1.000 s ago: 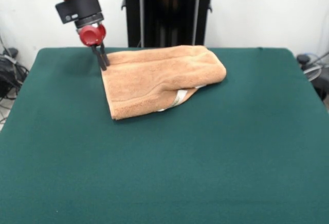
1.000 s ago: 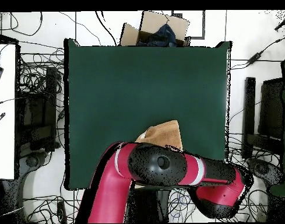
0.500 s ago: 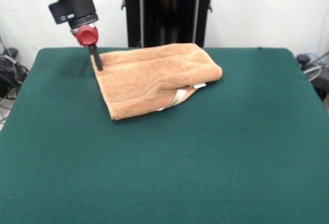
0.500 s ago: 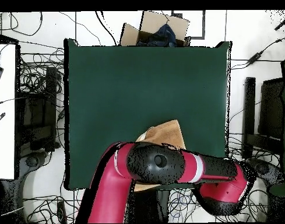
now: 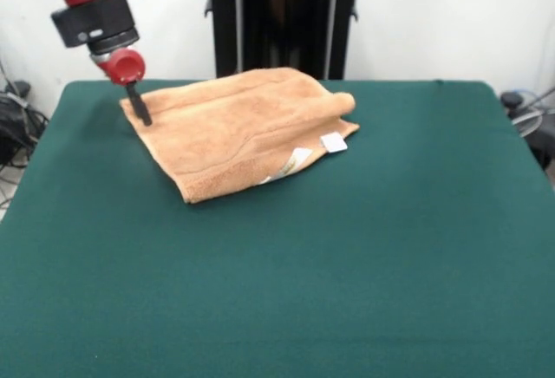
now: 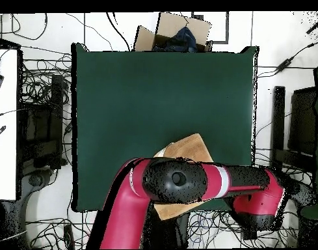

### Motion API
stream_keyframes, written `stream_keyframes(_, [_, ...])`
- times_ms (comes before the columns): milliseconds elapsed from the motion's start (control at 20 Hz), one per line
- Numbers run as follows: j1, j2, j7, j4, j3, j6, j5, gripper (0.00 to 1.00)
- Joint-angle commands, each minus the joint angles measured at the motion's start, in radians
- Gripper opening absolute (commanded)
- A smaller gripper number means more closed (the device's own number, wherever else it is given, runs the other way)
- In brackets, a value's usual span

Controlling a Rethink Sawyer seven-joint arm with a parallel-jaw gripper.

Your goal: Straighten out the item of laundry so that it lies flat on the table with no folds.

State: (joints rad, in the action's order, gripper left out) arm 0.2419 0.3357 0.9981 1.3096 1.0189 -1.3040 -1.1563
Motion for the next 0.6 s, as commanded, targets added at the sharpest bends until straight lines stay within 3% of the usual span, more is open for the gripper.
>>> stream_keyframes(50, [0.016, 0.004, -0.196, -0.217, -0.035, 0.173, -0.065, 1.00])
stream_keyframes(600, [0.024, -0.013, -0.231, -0.257, -0.086, 0.188, -0.117, 1.00])
